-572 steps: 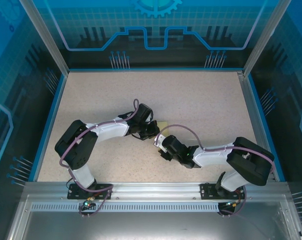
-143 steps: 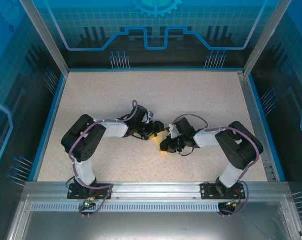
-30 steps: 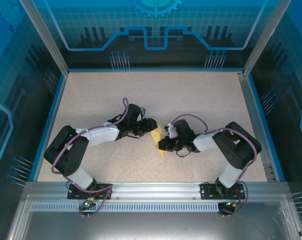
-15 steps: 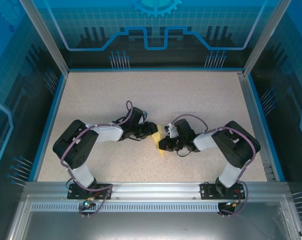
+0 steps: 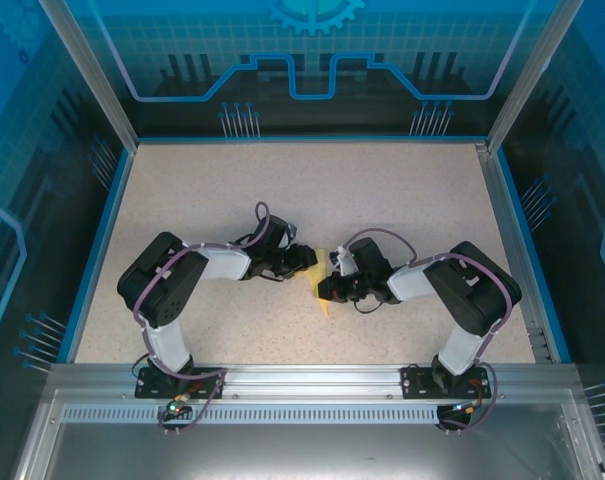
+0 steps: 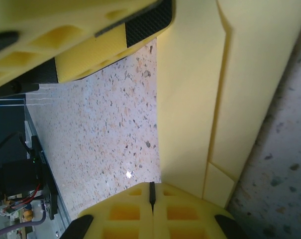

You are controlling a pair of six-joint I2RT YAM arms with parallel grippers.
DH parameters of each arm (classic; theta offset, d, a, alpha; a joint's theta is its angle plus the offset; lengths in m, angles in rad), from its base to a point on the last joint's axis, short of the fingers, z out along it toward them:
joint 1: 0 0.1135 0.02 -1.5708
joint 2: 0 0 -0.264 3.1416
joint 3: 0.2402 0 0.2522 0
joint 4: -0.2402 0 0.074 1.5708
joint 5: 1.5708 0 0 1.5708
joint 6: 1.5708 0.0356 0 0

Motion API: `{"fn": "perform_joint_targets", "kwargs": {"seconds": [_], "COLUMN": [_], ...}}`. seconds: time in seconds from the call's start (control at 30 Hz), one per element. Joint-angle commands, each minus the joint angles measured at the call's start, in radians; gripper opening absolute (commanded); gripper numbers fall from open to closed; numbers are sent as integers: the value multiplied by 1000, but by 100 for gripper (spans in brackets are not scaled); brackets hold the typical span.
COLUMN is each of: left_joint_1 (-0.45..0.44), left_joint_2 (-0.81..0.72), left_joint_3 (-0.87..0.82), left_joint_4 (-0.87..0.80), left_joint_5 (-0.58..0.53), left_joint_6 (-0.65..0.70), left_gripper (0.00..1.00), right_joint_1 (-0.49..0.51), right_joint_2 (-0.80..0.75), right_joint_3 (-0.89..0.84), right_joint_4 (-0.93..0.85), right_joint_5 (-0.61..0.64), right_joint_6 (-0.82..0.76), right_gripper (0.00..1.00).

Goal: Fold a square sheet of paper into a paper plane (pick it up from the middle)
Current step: Fold the wing for the fifth time at the center of the table.

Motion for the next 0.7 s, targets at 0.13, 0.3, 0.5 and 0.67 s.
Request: {"fn": "perform_joint_targets", "kwargs": {"seconds": [0.13,0.3,0.5,0.67], "left_joint_1": [40,41,41,48], "left_joint_2": [24,-8,-109,-169], "left_joint_3": [46,66,32,-12], "left_joint_4": [-47,-45,-78,-103], "left_joint_5": [-23,45,53,8], "left_joint_6": [87,126,162,162], "left_gripper": [42,49,57,56], "right_joint_1": [-9,-17,-27,-38], "right_joint_2": [64,64,76,88], "right_joint_3": [-46,-37,-16,-4], "right_joint_4": [-254,-264,-271,-282], "right_joint_5": [55,46,37,16], "right_joint_6": [-71,-84,-98,-125], "right_gripper": [0,0,0,0]}}
